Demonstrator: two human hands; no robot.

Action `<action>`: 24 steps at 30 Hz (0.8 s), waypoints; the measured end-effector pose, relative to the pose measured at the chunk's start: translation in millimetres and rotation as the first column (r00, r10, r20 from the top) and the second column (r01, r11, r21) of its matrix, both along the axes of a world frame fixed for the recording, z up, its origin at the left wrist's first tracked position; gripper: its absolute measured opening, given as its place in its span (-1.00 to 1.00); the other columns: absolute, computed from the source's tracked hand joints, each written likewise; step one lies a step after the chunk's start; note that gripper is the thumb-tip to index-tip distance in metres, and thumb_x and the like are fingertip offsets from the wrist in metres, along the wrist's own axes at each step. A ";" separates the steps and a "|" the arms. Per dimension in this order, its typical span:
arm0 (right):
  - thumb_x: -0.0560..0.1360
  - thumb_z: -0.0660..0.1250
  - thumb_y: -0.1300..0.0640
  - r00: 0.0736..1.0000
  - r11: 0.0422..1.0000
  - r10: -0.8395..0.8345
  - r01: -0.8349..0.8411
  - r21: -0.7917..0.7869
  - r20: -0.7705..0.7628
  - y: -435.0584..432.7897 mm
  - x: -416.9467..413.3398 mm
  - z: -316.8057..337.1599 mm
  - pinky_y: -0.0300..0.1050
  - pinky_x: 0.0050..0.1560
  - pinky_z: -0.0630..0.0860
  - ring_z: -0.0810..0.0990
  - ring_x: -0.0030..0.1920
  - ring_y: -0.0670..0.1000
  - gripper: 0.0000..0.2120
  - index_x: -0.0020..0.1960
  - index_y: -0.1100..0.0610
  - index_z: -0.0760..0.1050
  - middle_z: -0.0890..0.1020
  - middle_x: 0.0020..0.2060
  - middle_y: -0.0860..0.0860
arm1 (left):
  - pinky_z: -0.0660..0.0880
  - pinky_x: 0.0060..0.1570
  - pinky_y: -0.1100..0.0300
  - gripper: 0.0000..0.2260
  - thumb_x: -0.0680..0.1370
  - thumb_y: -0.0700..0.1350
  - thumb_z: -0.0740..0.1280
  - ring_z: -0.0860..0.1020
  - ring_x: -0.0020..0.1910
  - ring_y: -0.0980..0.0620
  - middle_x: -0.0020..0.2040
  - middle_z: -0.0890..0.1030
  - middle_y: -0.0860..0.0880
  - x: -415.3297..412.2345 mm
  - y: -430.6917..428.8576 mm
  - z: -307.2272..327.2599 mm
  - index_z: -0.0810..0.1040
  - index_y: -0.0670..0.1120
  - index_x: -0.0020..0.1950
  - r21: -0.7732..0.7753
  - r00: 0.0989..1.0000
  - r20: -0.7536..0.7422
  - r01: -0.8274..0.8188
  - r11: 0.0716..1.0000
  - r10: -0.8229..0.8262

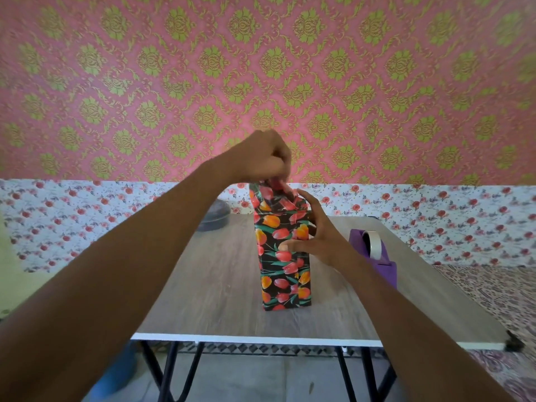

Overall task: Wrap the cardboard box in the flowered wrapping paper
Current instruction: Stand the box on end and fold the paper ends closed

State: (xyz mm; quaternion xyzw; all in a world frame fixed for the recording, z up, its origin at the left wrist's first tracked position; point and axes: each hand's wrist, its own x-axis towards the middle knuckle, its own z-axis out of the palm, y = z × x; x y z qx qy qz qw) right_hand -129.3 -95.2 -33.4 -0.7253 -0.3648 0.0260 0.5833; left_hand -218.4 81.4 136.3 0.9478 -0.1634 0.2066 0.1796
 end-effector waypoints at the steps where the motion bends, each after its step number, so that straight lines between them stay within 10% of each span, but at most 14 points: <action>1: 0.13 0.76 -0.04 1.000 1.000 -0.011 0.011 0.004 -0.005 0.9 -0.4 -0.1 0.21 0.31 0.57 0.63 0.28 0.03 0.18 0.54 -0.34 0.13 0.60 0.31 -0.02 | 0.48 -0.24 0.07 -0.84 0.45 -0.09 0.35 0.56 -0.28 -0.16 -0.30 0.64 -0.16 -0.5 -2.8 0.1 0.63 -0.12 -0.28 0.130 0.997 0.009 -0.077 0.989 0.076; 6: 0.12 0.73 -0.09 0.988 0.988 -0.151 0.151 -0.004 0.025 9.7 -7.5 -3.9 0.12 0.27 0.60 0.64 0.17 -0.14 0.15 0.53 -0.30 0.14 0.59 0.24 -0.14 | 0.49 -0.18 0.08 -0.36 0.54 0.46 0.13 0.48 -0.41 -0.06 -0.41 0.43 -0.04 4.6 -12.8 -4.4 0.40 -0.10 -0.34 0.157 0.929 0.057 -0.369 0.916 0.365; 12: 0.17 0.72 -0.12 0.957 0.959 -0.284 0.283 0.010 0.059 17.8 -19.1 -10.6 -0.04 0.23 0.61 0.63 0.06 -0.27 0.04 0.46 -0.30 0.17 0.57 0.11 -0.32 | 0.67 -0.05 -0.04 -0.87 0.42 -0.16 0.60 0.68 -0.21 0.02 -0.22 0.70 -0.04 13.1 -23.8 -9.0 0.70 -0.14 -0.13 -0.110 0.958 0.102 -0.257 0.960 0.268; 20: 0.22 0.70 -0.05 0.911 0.914 -0.404 0.399 0.073 0.086 36.3 -39.7 -13.5 -0.01 0.37 0.51 0.55 0.27 -0.05 -0.03 0.47 -0.09 0.23 0.54 0.27 -0.11 | 0.63 -0.10 -0.10 -0.73 0.46 -0.09 0.57 0.68 -0.22 -0.01 -0.25 0.66 0.00 19.5 -36.2 -5.5 0.50 -0.01 0.01 -0.401 0.943 0.230 -0.131 0.907 0.239; 24: 0.22 0.70 -0.07 0.882 0.883 -0.466 0.458 0.106 0.073 38.8 -44.0 -15.3 -0.02 0.36 0.51 0.54 0.25 -0.08 -0.05 0.45 -0.09 0.24 0.53 0.25 -0.14 | 0.62 -0.10 -0.10 -0.66 0.57 0.24 0.35 0.67 -0.20 -0.09 -0.14 0.67 -0.01 14.3 -22.6 -0.5 0.45 0.03 0.15 -0.242 0.977 0.106 -0.157 0.958 0.187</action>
